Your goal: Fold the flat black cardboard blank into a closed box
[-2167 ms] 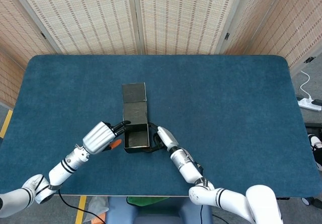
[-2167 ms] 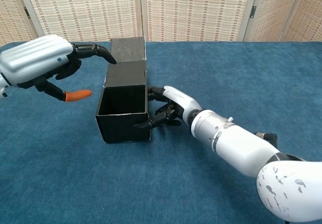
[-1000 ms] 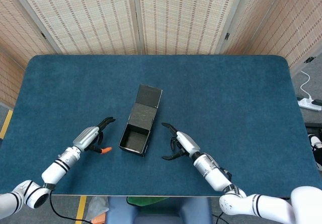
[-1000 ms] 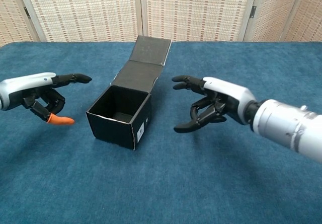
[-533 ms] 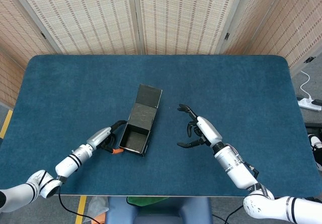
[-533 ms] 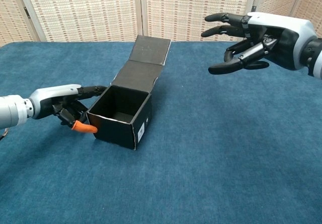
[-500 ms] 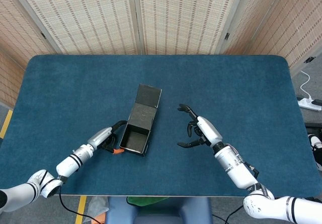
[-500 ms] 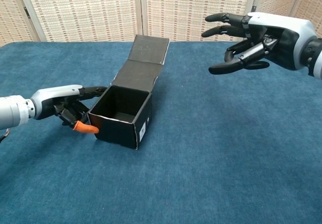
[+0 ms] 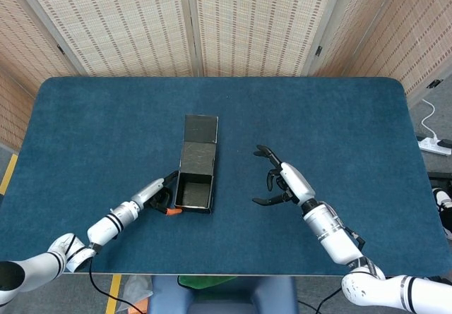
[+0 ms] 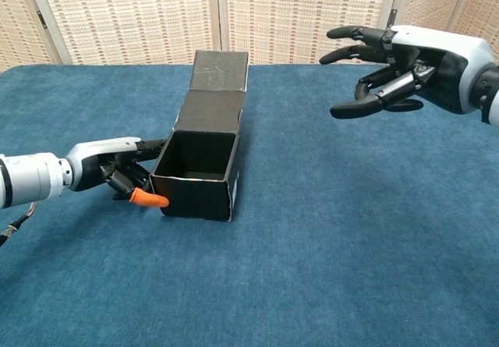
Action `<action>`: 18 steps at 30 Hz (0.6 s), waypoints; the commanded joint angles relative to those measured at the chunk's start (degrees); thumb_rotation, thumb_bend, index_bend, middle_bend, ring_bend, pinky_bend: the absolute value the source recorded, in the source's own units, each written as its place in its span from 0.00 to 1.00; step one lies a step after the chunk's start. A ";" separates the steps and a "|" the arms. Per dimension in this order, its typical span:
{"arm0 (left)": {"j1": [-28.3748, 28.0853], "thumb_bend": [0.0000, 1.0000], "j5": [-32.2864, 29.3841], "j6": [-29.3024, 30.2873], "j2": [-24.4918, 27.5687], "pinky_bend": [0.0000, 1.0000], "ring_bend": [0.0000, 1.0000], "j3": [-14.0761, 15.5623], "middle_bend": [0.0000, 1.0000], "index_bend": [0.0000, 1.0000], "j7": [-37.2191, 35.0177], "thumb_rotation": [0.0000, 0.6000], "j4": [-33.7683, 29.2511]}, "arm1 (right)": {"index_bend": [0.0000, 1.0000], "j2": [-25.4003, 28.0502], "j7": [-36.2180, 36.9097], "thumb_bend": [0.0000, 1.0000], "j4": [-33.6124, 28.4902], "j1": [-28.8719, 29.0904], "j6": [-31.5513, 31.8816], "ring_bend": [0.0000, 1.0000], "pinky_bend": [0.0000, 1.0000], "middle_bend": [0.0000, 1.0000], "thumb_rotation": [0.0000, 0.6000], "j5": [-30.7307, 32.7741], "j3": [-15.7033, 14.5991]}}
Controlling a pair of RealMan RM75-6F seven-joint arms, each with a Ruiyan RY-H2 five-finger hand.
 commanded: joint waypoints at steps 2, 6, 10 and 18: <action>0.19 0.24 -0.83 0.48 -1.80 0.87 0.70 -0.62 0.23 0.22 -2.76 1.00 1.60 | 0.00 -0.49 0.22 0.03 0.91 -0.17 0.01 0.64 1.00 0.13 1.00 0.71 -0.28; 0.93 0.24 -2.14 1.76 -2.86 0.88 0.70 -1.89 0.48 0.51 -4.00 1.00 1.52 | 0.00 -1.97 0.24 0.04 3.37 -0.08 -1.08 0.64 1.00 0.13 1.00 3.56 -0.53; 1.73 0.24 -2.54 3.46 -2.30 0.89 0.70 -2.47 0.60 0.62 -2.99 1.00 -0.29 | 0.00 -4.98 0.10 0.04 8.39 1.45 -4.51 0.64 1.00 0.14 1.00 8.50 -0.04; 3.38 0.24 -2.51 8.12 2.52 0.89 0.72 -3.62 0.61 0.63 0.90 1.00 -8.37 | 0.00 -12.91 -0.52 0.04 20.21 8.48 -14.03 0.65 1.00 0.15 1.00 20.06 4.21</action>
